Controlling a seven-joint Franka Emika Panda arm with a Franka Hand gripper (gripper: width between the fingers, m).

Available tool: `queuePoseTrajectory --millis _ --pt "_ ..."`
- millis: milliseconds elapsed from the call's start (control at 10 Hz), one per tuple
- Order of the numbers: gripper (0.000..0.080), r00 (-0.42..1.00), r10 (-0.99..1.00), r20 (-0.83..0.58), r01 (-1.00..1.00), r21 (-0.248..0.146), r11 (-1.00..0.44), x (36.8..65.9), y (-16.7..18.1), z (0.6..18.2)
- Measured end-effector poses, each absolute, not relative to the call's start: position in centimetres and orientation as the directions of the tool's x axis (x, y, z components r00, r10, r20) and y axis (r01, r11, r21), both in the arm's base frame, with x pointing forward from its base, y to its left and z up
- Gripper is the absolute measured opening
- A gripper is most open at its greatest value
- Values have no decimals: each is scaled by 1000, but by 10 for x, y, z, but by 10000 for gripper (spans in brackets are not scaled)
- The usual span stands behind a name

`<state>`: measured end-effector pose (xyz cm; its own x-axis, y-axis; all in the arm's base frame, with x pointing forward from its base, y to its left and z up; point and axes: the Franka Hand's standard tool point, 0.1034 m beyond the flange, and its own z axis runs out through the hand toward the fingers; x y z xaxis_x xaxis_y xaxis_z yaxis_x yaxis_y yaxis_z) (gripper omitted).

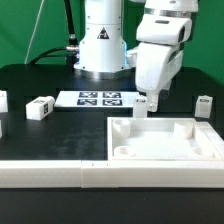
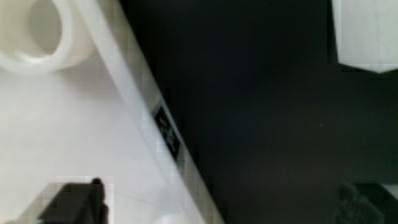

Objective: Assemble one leg

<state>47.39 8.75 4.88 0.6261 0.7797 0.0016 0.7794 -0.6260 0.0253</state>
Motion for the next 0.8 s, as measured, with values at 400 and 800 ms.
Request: queuePoseTrajectory --millis 400,800 --pt "649 947 322 17 322 -25 -946 454 124 41" --pt "649 999 -33 -9 -34 -59 -998 448 148 37"
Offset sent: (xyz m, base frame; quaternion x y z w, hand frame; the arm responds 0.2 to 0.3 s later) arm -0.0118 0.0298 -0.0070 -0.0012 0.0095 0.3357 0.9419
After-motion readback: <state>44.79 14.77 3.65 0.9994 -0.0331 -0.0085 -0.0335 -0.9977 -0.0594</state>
